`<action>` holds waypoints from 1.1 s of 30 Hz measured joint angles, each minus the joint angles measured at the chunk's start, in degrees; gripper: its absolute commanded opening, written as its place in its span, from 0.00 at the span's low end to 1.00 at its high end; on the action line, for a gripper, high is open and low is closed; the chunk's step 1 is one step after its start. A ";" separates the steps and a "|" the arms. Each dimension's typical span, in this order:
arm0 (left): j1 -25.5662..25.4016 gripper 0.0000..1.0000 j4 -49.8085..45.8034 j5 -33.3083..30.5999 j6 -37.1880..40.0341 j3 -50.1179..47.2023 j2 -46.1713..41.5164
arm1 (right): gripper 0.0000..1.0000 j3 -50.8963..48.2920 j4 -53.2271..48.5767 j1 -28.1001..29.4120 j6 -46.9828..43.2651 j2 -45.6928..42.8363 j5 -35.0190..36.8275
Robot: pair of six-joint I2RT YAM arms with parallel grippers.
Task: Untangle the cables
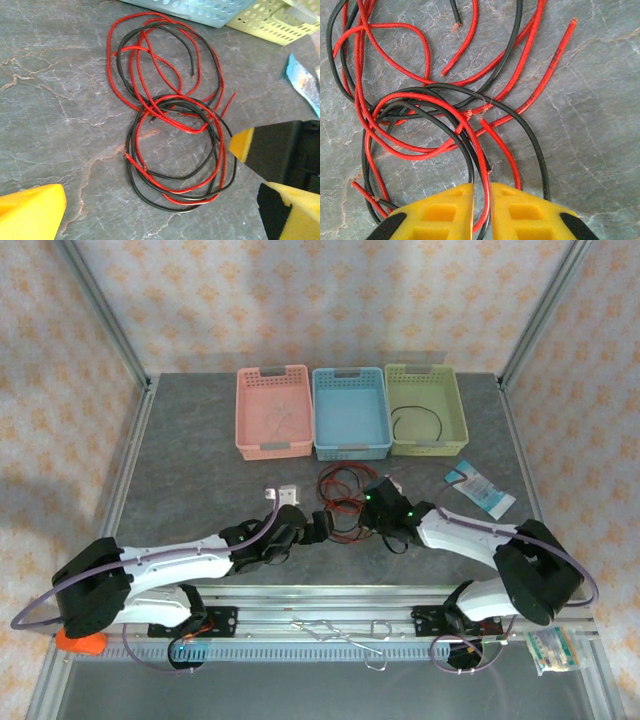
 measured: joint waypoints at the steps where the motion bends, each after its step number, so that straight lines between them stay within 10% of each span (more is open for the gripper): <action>1: 0.00 0.99 0.42 0.24 0.00 -0.28 -0.31 | 0.19 0.02 0.22 0.00 0.00 0.26 -0.11; 24: 0.00 0.99 1.84 0.55 0.02 -0.72 -1.42 | 0.08 0.79 2.69 0.00 -0.22 5.29 -1.66; 33: 0.00 0.99 -0.07 -5.53 1.73 -0.72 -9.92 | 0.00 0.81 -0.74 0.00 -4.11 -7.13 1.07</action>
